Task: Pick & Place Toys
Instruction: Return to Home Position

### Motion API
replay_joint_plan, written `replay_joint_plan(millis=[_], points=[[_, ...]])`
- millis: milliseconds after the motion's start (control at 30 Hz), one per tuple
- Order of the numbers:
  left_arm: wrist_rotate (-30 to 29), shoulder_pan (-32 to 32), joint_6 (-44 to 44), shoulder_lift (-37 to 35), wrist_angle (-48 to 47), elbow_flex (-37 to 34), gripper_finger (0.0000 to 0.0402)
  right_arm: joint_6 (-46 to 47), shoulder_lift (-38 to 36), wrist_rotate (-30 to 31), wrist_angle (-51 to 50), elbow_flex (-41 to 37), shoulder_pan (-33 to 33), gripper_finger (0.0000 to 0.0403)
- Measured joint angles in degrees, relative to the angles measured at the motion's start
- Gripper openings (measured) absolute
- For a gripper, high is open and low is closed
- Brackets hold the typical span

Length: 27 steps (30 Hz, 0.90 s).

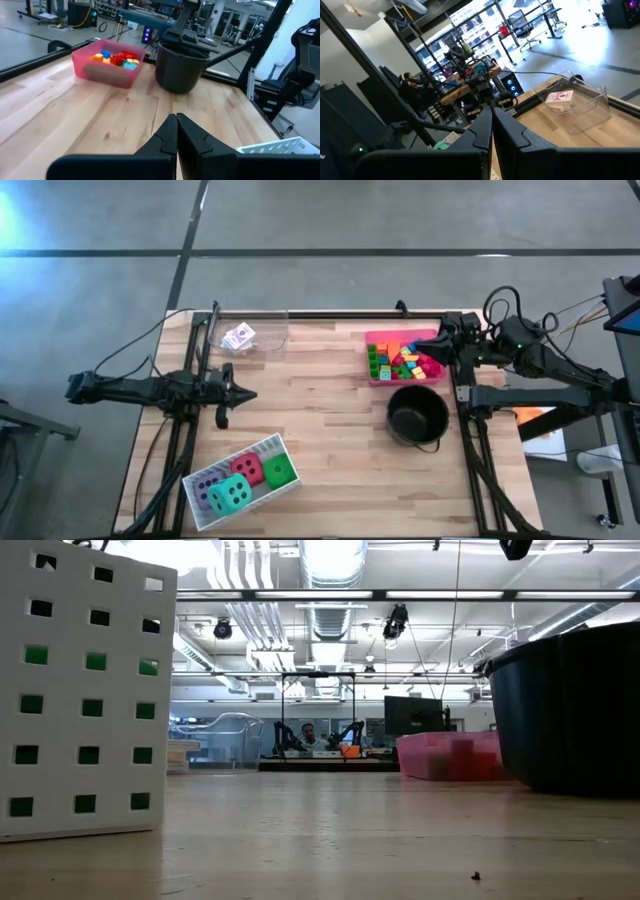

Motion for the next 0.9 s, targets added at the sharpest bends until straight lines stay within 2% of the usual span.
replay_joint_plan(millis=[367, 500, 633, 733, 900], points=[[-0.1, 0.0, -2.8, -5.5, 1.3, -5.6, 0.0004, -8.4, -0.2, -0.7, 0.8, 0.0, 0.0, 0.0011], [0.0, 0.0, -2.1, -7.0, 1.7, -5.9, 0.0004, -12.9, -0.2, -6.0, 0.9, 0.0, 0.1, 0.0011], [0.0, 0.0, -1.8, -7.0, 1.7, -5.9, 0.0004, -13.2, -0.5, -7.9, 0.7, 0.0, 0.1, 0.0011], [0.0, 0.1, -3.7, -7.0, 1.6, -5.9, 0.0004, -12.5, -1.7, -7.1, -1.2, 0.0, 0.1, 0.0011], [0.0, 0.1, -7.7, -6.8, 1.6, -5.9, 0.0004, -13.8, -5.6, 0.5, -2.0, 0.0, 0.1, 0.0011]])
